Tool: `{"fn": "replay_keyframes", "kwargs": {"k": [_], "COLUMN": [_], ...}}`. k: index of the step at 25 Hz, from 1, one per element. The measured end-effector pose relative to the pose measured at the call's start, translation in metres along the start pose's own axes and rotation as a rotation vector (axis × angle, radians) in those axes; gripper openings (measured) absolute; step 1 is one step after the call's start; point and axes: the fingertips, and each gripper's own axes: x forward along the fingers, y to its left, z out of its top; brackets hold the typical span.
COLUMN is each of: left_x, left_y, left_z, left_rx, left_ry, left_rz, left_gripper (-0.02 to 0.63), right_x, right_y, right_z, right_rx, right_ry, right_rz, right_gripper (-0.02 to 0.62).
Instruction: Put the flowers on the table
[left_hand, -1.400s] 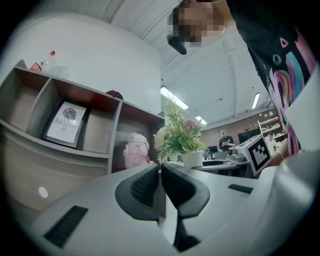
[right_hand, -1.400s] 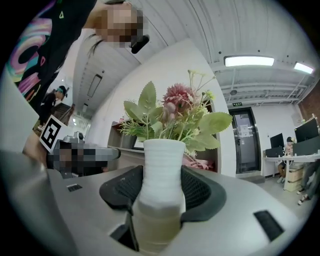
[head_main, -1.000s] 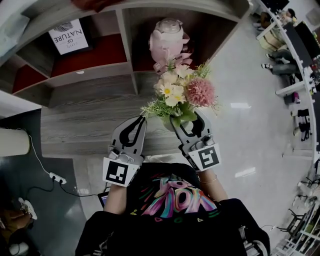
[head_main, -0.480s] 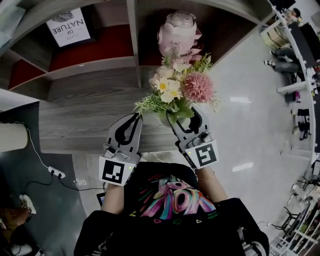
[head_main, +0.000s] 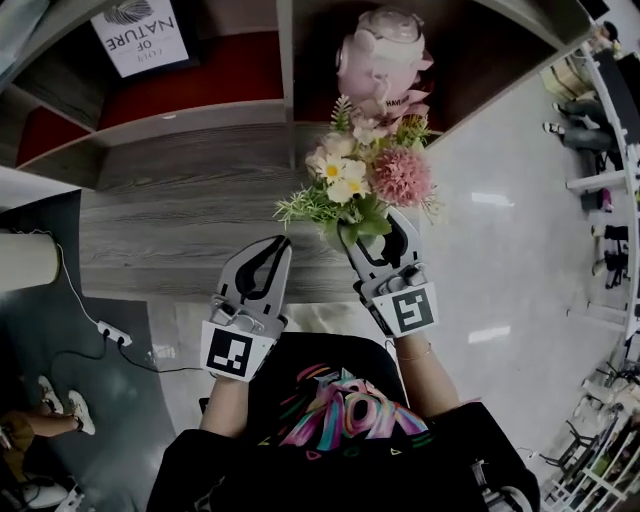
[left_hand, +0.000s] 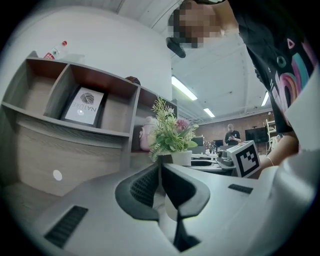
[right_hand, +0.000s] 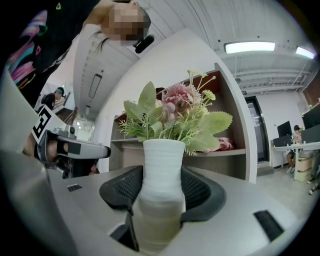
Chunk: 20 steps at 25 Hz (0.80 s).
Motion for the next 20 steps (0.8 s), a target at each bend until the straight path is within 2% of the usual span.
{"fn": "replay_keyframes", "kwargs": {"k": [9, 13, 20], "left_x": [-0.004, -0.006, 0.002], "left_y": [-0.006, -0.032, -0.044], "left_z": [-0.032, -0.036, -0.040], "left_rx": [-0.032, -0.031, -0.026], "left_ry": [0.043, 0.063, 0.061], "left_rz": [-0.005, -0.002, -0.003], "left_gripper": [0.037, 0.037, 0.037], "right_x": [0.006, -0.009, -0.007], "right_y": [-0.003, -0.008, -0.010], "right_z": [-0.040, -0.039, -0.045], "right_rx": [0.025, 0.024, 0.032], "right_ry": [0.029, 0.019, 0.008], "right_rz": [0.004, 0.004, 0.009], "right_gripper": [0.255, 0.255, 0.255]}}
